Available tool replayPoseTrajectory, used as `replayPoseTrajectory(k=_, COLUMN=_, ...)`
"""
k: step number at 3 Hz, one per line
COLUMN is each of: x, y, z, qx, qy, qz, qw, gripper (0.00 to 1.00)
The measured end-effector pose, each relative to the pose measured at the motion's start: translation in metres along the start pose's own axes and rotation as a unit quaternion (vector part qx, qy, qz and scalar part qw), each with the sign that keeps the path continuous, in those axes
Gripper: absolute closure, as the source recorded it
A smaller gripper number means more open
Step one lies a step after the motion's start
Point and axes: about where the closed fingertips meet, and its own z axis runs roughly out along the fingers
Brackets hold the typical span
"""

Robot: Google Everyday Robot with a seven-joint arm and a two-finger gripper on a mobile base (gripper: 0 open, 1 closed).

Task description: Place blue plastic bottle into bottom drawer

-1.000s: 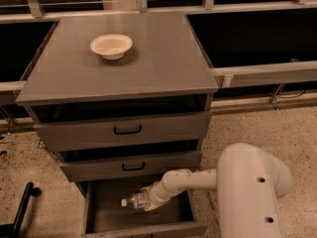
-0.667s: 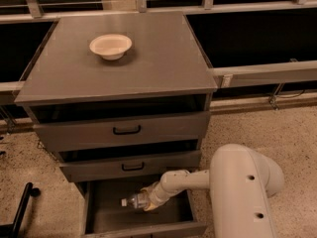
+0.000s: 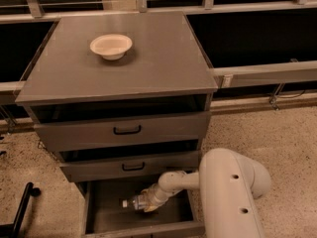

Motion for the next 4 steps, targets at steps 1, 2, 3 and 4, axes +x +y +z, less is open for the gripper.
replayPoseTrajectory(k=1, x=0.007, y=0.006, z=0.014, qx=-0.010, qy=0.003, qz=0.010, qw=0.9999, gripper=1.00)
replayPoseTrajectory(k=2, x=0.019, y=0.014, z=0.034, qx=-0.026, qy=0.007, qz=0.026, qw=0.9993, gripper=1.00)
replayPoseTrajectory(k=3, x=0.025, y=0.018, z=0.043, qx=-0.033, qy=0.011, qz=0.035, qw=0.9988, gripper=1.00)
replayPoseTrajectory(k=4, x=0.030, y=0.021, z=0.049, qx=-0.038, qy=0.014, qz=0.042, qw=0.9983, gripper=1.00)
